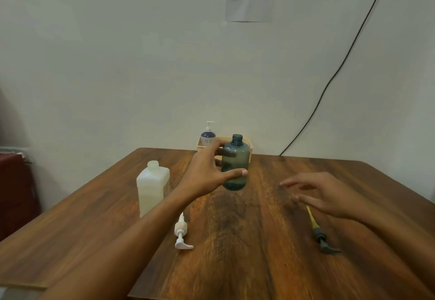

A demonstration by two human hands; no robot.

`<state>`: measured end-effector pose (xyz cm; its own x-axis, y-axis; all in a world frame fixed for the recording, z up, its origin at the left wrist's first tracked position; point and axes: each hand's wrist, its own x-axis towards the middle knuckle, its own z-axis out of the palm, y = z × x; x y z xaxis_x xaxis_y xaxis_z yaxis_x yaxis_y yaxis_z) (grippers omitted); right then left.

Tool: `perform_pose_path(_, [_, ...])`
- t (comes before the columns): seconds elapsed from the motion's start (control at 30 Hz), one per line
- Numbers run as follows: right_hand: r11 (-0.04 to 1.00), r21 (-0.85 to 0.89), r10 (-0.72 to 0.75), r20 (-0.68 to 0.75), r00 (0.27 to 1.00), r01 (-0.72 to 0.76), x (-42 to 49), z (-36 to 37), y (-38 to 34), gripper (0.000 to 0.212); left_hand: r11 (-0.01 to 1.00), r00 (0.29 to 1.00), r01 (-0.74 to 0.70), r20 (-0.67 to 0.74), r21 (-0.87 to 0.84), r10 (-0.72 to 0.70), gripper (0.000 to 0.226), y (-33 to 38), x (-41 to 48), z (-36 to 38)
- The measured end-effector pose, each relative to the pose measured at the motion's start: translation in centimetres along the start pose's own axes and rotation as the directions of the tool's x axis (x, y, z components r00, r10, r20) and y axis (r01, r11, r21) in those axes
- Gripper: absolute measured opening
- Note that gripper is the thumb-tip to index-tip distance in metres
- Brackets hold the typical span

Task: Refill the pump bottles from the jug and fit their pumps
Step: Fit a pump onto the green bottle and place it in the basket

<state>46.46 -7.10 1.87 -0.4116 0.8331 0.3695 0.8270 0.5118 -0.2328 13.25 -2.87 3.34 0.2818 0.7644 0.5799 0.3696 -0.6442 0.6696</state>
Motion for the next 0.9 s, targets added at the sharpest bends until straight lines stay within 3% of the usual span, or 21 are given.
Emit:
perform_pose_path(0.13, [0.967,-0.248,0.021,0.308,0.951,0.059,-3.6,0.5,3.3,0.056,1.0,1.0,0.018,0.001,-0.006,-0.018,0.078,-0.2,-0.1,0.3])
perform_pose_path(0.2, [0.96,-0.269,0.035,0.39,0.92,0.078,-4.9,0.7,4.0,0.063,1.0,1.0,0.026,0.0,-0.009,-0.026,0.079,-0.4,-0.2,0.4])
perform_pose_path(0.5, [0.978,-0.147,-0.072,0.435,0.898,0.15,-5.9,1.3,3.0,0.041,0.999,0.999,0.049,0.008,0.003,-0.049,0.079,-1.1,-0.6,0.6])
perform_pose_path(0.67, [0.971,-0.143,-0.133,0.343,0.93,0.192,-5.7,1.4,2.5,0.031,0.998,0.998,0.056,0.003,0.007,-0.056,0.082,-1.3,-0.6,0.4])
perform_pose_path(0.77, [0.976,-0.073,-0.194,0.155,0.969,0.207,-5.0,0.6,1.9,0.025,0.998,0.998,0.057,0.0,0.002,-0.057,0.082,-1.3,-0.5,0.4])
perform_pose_path(0.9, [0.988,0.015,-0.15,-0.109,0.983,0.153,-2.0,-2.8,-0.5,0.034,0.999,0.999,0.054,-0.001,0.0,-0.054,0.083,-1.1,-0.3,0.3])
